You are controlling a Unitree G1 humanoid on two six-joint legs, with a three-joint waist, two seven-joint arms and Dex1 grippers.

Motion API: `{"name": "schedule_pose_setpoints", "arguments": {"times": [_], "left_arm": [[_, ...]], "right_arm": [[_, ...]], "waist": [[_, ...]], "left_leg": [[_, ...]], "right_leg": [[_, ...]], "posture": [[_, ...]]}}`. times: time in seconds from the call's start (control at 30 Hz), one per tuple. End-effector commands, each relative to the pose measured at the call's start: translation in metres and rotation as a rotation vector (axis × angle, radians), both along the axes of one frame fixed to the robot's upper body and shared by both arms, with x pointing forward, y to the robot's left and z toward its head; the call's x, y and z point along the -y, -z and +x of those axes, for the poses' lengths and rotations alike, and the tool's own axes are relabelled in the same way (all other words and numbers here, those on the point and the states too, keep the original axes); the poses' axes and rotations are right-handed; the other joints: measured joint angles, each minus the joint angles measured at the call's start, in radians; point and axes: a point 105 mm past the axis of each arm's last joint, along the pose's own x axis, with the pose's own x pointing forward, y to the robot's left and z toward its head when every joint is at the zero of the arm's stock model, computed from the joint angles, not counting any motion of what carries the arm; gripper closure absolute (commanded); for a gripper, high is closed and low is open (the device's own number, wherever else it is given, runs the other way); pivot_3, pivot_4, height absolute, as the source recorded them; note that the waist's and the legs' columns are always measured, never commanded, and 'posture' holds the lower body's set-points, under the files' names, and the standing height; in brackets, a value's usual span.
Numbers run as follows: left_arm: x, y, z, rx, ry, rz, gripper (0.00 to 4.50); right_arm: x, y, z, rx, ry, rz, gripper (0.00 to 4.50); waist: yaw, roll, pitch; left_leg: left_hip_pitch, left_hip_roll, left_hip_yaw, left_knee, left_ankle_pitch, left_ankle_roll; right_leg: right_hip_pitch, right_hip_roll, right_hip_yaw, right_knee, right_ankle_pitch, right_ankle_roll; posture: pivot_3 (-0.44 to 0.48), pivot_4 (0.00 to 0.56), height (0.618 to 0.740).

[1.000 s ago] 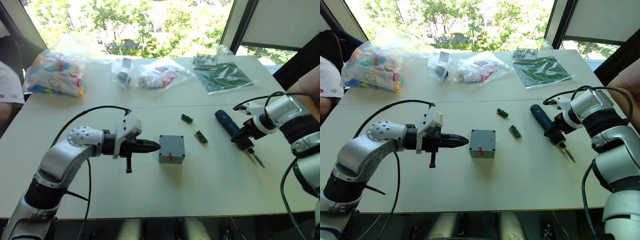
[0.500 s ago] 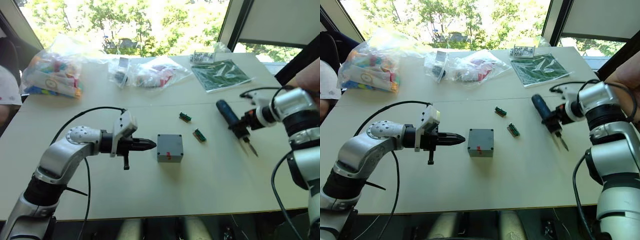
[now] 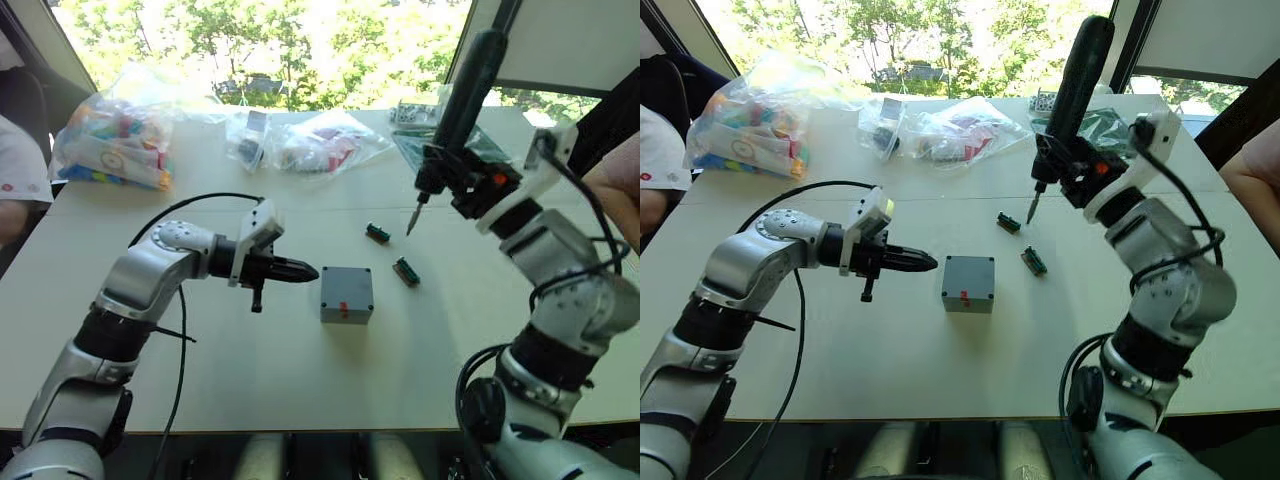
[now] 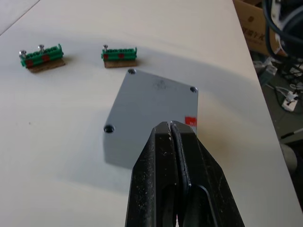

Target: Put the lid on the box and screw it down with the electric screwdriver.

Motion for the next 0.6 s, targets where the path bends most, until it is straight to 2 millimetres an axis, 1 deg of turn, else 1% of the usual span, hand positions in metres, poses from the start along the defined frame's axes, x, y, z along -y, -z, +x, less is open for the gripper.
{"name": "schedule_pose_setpoints", "arguments": {"times": [0.03,0.1,0.17,0.23,0.47,0.53,0.6], "left_arm": [[0.011,0.004,0.003,0.04,0.042,0.024,4.5],[0.014,0.009,0.005,0.047,0.044,0.037,4.5],[0.016,0.015,0.006,0.056,0.048,0.055,4.5],[0.016,0.023,0.006,0.055,0.05,0.081,4.5],[0.009,0.04,0.009,0.069,0.03,0.144,4.5],[0.007,0.049,0.004,0.056,0.037,0.161,4.5],[0.006,0.051,0.002,0.041,0.03,0.153,4.5]], "right_arm": [[-0.023,-0.014,-0.022,0.15,0.006,-0.017,2.59],[-0.033,-0.012,-0.024,0.174,-0.001,-0.028,2.59],[-0.037,-0.008,-0.024,0.177,0.002,-0.032,2.59],[-0.04,0.002,-0.023,0.159,0.007,-0.049,2.59],[-0.043,0.019,-0.021,0.149,0.029,-0.102,2.59],[-0.043,0.029,-0.017,0.133,0.036,-0.119,2.59],[-0.042,0.037,-0.014,0.116,0.047,-0.13,2.59]], "waist": [[-0.006,0.0,0.0],[-0.007,0.0,0.0],[-0.007,0.0,0.0],[-0.005,0.0,0.0],[-0.002,0.0,0.0],[-0.002,0.0,0.0],[-0.003,0.0,-0.001]], "left_leg": [[0.001,0.0,0.0,-0.001,0.0,0.0],[0.002,0.001,0.0,-0.002,0.0,-0.001],[0.002,0.001,0.0,-0.002,0.001,-0.001],[0.002,0.001,0.0,-0.002,0.001,-0.001],[0.002,0.001,0.0,-0.002,0.001,-0.001],[0.002,0.001,0.0,-0.002,0.001,-0.001],[0.004,0.001,0.0,-0.002,0.001,-0.001]], "right_leg": [[0.0,0.001,0.0,0.0,0.0,0.0],[0.0,0.001,0.001,0.0,0.0,0.0],[0.0,0.002,0.001,0.001,0.0,0.0],[-0.001,0.002,0.001,0.001,0.0,0.0],[0.001,0.001,0.001,0.0,0.0,0.0],[0.001,0.001,0.001,0.0,0.0,0.0],[0.002,0.001,0.001,0.0,0.0,0.0]], "posture": [[0.0,0.15,0.74],[0.0,0.15,0.74],[0.0,0.15,0.74],[0.0,0.15,0.74],[0.0,0.15,0.74],[0.0,0.15,0.74],[0.0,0.15,0.74]]}}
